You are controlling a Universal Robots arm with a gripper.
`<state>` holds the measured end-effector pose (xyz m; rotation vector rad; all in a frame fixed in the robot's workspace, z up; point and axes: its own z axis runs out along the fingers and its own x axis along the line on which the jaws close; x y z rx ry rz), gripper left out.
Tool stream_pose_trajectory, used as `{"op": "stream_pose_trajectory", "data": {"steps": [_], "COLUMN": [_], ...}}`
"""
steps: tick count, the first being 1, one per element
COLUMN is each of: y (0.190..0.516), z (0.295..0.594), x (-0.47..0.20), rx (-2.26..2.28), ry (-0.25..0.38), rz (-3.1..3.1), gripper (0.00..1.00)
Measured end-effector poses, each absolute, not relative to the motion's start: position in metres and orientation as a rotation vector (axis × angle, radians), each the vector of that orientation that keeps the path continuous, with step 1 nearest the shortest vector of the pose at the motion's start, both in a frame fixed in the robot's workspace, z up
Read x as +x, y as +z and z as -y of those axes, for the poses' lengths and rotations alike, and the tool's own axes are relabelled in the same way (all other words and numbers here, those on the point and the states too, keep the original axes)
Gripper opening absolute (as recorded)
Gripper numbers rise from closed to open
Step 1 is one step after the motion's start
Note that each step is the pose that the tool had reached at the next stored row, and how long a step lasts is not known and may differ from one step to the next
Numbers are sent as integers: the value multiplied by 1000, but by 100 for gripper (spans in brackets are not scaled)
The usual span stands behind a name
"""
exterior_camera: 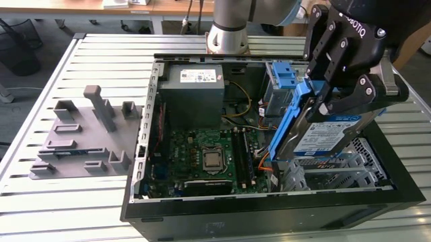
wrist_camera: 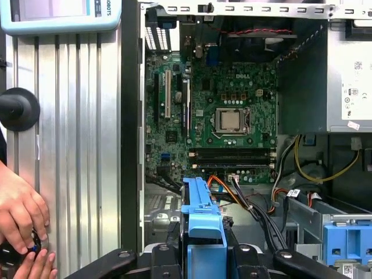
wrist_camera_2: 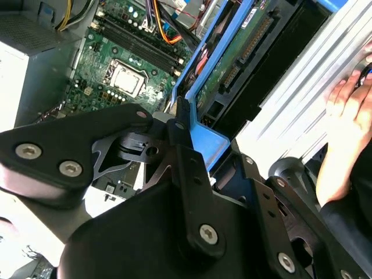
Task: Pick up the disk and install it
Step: 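Insert the disk into the insertion slot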
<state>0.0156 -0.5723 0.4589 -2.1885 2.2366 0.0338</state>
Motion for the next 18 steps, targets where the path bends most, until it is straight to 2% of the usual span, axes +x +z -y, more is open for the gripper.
{"op": "stream_pose_trajectory", "data": {"steps": [18], "y": [454], "z": [573], "x": [34], "rx": [-2188], "ry": [34], "rz": [-2237], "gripper": [36]}}
